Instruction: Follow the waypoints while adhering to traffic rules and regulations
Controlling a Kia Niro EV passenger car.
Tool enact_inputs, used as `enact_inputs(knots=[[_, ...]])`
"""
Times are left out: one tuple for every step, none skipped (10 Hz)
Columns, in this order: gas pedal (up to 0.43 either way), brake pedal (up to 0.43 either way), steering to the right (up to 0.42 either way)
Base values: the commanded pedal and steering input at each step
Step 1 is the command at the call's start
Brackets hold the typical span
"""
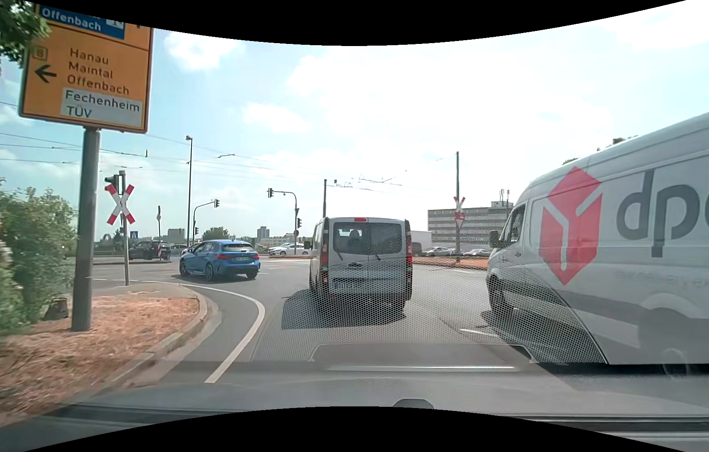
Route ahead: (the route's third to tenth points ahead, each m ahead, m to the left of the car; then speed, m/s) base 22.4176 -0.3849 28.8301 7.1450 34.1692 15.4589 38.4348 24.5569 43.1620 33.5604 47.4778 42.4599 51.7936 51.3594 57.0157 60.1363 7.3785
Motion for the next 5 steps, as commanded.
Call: enact_inputs(knots=[[0.0, 0.049, -0.095], [0.0, 0.061, -0.098], [0.0, 0.073, -0.103], [0.0, 0.073, -0.106], [0.0, 0.073, -0.11]])
